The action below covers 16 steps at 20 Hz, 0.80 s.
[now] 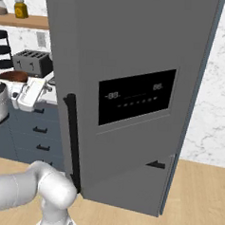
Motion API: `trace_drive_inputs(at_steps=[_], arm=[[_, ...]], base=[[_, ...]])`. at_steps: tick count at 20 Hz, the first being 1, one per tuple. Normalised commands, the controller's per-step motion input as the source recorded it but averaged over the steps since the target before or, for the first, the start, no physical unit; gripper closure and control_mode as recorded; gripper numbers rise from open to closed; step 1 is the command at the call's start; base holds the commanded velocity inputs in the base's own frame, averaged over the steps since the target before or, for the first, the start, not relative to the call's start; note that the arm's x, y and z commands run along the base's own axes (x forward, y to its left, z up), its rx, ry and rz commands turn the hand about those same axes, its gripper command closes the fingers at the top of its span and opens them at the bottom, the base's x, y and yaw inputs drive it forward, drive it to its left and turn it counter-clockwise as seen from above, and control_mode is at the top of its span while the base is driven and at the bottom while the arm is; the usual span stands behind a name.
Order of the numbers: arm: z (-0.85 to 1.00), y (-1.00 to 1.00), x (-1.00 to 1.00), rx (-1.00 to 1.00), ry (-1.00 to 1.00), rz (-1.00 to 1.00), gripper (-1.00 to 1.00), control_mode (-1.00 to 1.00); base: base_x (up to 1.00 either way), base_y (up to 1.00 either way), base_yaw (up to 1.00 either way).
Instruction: Grab a lemon wedge from the fridge and one ice cube from the ice bowl, and put them in the glass of lemonade.
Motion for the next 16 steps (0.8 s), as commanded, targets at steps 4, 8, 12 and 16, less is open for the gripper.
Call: trace_drive_inputs(at_steps=[4,8,12,16], arm=[[0.0,-0.94,0.25,0.0,0.0,-0.31,-1.0,-1.0],[0.0,-1.0,-0.01,0.02,0.0,-0.22,-1.0,-1.0],[0.0,-1.0,-0.38,0.07,-0.04,-0.15,-1.0,-1.0],[0.16,-1.0,-0.86,0.12,-0.12,-0.08,-1.0,-1.0]], base=[[0.0,0.0,0.0],[0.0,0.0,0.0],[0.0,0.0,0.0],[0.0,0.0,0.0]])
